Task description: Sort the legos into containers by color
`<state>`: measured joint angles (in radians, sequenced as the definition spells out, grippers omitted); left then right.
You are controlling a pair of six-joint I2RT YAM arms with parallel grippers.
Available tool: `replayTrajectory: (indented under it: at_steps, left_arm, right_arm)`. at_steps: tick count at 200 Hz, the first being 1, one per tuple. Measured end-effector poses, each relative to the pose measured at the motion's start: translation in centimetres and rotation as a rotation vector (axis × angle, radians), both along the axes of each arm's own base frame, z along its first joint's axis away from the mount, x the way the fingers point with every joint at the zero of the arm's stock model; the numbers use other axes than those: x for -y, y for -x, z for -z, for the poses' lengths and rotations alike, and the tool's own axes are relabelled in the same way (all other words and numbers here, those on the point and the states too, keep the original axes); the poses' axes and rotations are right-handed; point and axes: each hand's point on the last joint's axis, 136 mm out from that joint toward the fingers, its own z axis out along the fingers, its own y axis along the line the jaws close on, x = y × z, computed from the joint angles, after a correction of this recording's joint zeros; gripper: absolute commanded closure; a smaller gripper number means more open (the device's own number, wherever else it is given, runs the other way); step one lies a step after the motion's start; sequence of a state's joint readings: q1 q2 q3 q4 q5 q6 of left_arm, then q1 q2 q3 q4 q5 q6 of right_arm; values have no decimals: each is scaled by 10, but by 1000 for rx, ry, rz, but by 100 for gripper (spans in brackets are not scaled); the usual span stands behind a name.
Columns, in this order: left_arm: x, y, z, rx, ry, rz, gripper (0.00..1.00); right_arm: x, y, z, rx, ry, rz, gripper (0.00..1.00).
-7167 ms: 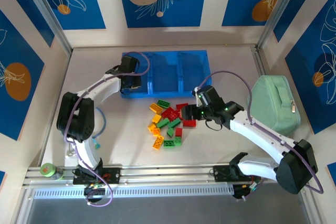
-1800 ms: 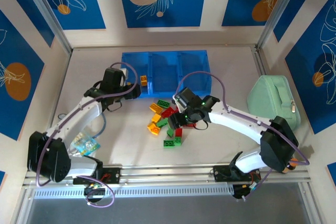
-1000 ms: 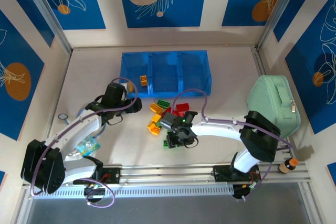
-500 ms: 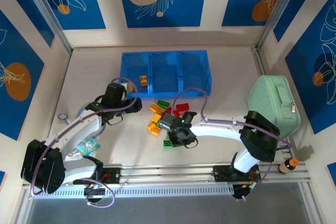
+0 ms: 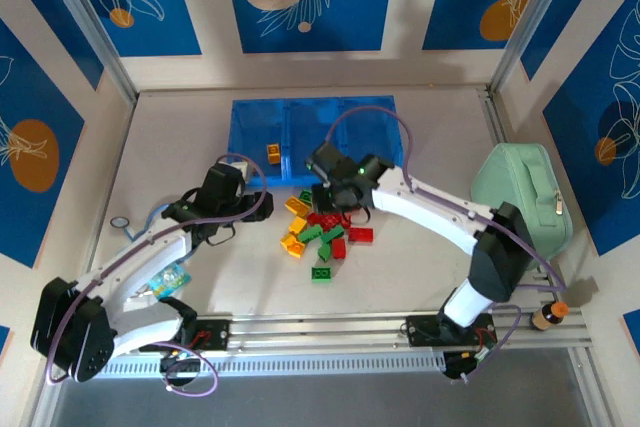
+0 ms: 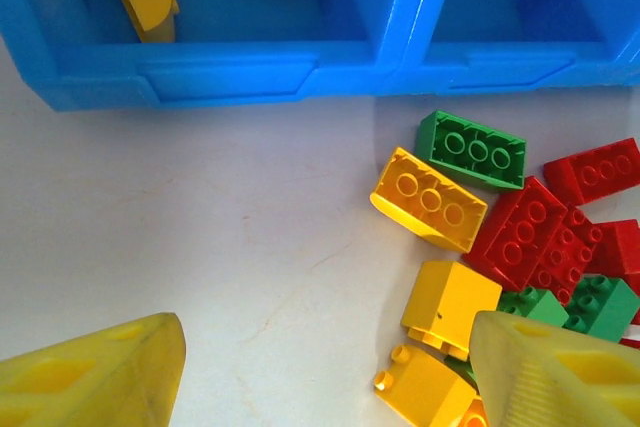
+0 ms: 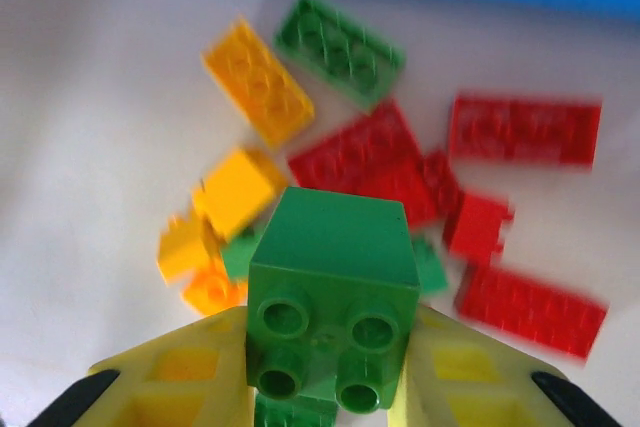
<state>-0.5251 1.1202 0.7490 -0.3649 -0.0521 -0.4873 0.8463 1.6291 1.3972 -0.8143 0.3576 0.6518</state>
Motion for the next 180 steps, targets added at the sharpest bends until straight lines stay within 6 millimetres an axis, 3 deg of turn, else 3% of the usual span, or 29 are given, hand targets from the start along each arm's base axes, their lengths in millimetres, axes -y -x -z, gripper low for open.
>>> replayTrajectory:
  at_steps: [31,69,95,123,145,162,180]
  left_arm:
    - [-4,9,-22,68,18,6,24]
    - [-12,23,-39,118,29,21,24]
    - [-15,30,-38,125,23,32,24]
    - [-15,39,-21,89,13,55,24]
    - [-5,49,-10,65,7,103,24]
    - [10,59,-5,53,-3,168,24]
    - [28,70,3,31,-22,241,24]
  right_arm:
    - [-12,-59,-4,33,-3,-7,70]
    - [-17,-115,23,-5,24,-14,69]
    - [-18,-143,42,-30,51,-12,69]
    - [-18,-165,51,-40,59,-5,67]
    - [-21,-183,48,-30,53,0,60]
    - [-25,-194,41,-18,42,1,41]
    - [-25,-200,30,-2,41,-8,35]
